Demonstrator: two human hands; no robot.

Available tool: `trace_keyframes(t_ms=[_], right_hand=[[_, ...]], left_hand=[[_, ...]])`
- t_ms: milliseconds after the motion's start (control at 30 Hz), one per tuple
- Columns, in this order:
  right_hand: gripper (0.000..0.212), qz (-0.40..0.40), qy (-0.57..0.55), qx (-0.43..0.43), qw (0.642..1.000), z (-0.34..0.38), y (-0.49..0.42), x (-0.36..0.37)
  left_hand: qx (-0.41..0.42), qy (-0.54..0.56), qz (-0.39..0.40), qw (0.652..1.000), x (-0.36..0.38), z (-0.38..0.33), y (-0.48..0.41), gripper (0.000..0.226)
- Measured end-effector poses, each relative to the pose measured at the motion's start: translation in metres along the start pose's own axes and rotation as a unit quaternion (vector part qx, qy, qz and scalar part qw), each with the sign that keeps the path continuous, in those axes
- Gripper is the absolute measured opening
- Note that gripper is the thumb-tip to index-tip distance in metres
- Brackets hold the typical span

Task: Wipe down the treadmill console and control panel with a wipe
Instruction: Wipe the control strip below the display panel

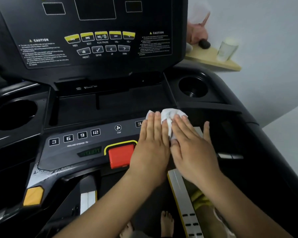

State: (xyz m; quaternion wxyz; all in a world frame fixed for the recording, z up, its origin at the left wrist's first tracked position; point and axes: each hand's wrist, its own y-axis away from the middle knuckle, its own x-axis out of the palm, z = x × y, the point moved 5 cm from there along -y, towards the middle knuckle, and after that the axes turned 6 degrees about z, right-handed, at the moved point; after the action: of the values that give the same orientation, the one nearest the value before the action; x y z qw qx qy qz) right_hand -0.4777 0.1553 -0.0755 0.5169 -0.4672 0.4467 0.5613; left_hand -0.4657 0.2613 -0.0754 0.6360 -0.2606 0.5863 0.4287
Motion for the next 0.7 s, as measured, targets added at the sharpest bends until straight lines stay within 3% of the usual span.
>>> trace_keyframes(t_ms=[233,400,500,633,700], right_hand=[[0.058,0.017,-0.011,-0.003,1.0,-0.003,0.049,0.007],[0.065,0.03,-0.006,-0.006,1.0,-0.007,0.001,-0.006],[0.057,0.031,-0.05,-0.003,0.998,-0.011,-0.014,-0.014],[0.055,0.006,-0.058,-0.001,0.998,-0.022,0.03,-0.008],[0.06,0.033,-0.042,0.012,0.999,-0.027,0.056,0.002]], left_hand=[[0.063,-0.005,0.008,0.998,0.013,-0.033,0.031,0.08],[0.037,-0.027,0.014,0.999,-0.005,-0.016,-0.006,0.092],[0.018,-0.009,0.004,1.0,-0.01,-0.012,-0.023,0.097],[0.064,-0.002,0.026,0.998,0.0,-0.031,0.014,0.089],[0.082,0.016,0.014,0.996,0.005,-0.037,0.03,0.08]])
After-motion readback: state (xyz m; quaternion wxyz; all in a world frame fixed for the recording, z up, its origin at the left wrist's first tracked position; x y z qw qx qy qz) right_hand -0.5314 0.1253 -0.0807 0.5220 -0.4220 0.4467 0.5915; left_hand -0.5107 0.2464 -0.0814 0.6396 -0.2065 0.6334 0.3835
